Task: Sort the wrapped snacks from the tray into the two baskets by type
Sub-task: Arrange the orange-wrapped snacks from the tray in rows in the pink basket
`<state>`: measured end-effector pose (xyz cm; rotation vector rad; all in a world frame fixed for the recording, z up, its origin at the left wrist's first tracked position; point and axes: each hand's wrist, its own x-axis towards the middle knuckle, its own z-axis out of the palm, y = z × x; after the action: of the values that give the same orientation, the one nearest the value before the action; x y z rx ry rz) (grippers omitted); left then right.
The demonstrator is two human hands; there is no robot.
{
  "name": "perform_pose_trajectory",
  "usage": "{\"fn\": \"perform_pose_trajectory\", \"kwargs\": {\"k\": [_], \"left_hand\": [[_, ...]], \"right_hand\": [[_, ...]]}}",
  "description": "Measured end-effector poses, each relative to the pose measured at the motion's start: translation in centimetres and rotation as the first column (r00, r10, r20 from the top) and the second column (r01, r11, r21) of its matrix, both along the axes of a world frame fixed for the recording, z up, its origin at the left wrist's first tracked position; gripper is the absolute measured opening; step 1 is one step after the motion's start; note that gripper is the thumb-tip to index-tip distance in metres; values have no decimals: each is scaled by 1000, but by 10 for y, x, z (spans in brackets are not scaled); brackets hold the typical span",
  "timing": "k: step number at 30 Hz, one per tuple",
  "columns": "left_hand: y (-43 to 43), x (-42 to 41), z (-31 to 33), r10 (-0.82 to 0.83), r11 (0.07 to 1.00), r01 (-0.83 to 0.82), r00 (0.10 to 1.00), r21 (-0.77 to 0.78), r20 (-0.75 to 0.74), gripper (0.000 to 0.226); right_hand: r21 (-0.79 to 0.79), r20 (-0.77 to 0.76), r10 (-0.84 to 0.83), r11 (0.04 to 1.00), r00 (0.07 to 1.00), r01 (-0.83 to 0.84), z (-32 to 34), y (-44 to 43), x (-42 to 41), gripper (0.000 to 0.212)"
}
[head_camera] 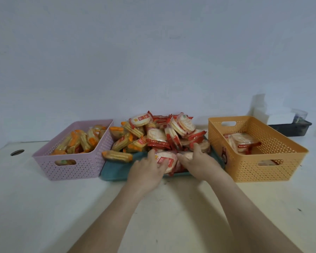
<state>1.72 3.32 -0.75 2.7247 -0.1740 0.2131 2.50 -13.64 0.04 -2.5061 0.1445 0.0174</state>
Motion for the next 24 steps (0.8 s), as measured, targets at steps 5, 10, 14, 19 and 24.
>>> {"fn": "perform_pose_trajectory", "kwargs": {"k": [5,10,14,19,24], "left_hand": [[-9,9,5,53,915,-105,988,-389,-144,60],[3,-2,13,-83,284,-151,980,-947,-182,62],[-16,-16,32,-281,196,-37,955,-980,-92,42],[-53,-18,73,-308,280,211,944,-937,120,43],[-118,-7,107,-401,443,361,899,-820,179,56]], "right_hand": [[390,79,-44,921,996,10,-1,-1,10,78],[777,-51,95,630,994,-20,8,-10,5,63],[841,41,253,513,967,-170,29,-5,-12,45],[800,300,40,533,953,-274,73,-26,-32,37],[467,679,-220,866,701,-180,102,-67,-47,39]]}}
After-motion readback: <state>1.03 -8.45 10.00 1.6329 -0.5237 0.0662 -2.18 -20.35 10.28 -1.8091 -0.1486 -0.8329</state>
